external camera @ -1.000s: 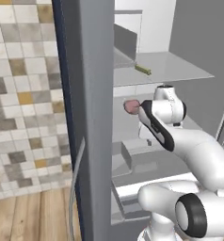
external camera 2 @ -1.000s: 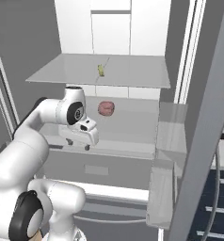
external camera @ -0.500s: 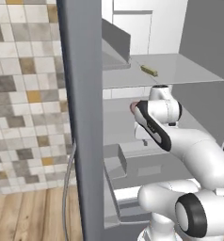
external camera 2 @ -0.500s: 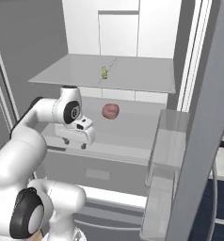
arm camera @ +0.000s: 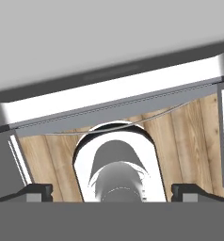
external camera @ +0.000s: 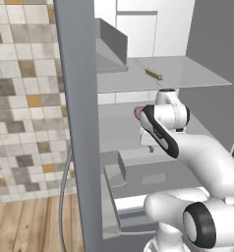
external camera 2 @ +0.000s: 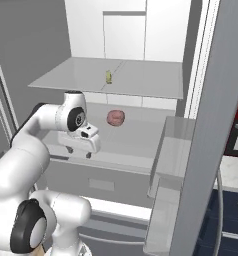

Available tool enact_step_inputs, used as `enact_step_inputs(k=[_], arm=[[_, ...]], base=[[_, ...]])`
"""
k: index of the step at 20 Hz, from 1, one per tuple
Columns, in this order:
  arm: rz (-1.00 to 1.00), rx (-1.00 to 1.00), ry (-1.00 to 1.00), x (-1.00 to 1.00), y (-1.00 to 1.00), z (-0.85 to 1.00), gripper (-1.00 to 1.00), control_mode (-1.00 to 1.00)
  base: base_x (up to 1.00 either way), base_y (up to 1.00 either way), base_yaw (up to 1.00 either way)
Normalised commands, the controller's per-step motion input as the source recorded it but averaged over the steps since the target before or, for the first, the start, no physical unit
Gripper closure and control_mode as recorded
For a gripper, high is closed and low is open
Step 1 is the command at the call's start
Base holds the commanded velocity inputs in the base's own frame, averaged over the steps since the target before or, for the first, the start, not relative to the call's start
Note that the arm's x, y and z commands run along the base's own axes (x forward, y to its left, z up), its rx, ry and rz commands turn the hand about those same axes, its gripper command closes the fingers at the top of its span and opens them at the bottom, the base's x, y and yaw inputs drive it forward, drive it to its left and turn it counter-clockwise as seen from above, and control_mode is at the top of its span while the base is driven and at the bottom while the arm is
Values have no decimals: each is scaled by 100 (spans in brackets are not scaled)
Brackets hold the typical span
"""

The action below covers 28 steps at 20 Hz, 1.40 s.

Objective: Pick the egg and butter from the fridge and place them by the bowl for mixing.

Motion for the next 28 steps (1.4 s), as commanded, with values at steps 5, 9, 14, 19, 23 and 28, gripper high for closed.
enact_step_inputs(k=[5,9,14,19,23,28], arm=[[2,1,-9,-4,0,6,-100,-100],[8,4,-19,-3,0,38,-100,-100],[11,0,-8,-3,0,52,-100,-100],[18,0,-14,0,-3,53,-100,-100],[31,0,-40,1,-6,32,-100,-100],[10,3,-44,11,-5,42,-100,-100]], base=[[-5,0,0],[0,0,0],[0,0,0],[0,0,0],[0,0,0],[0,0,0]])
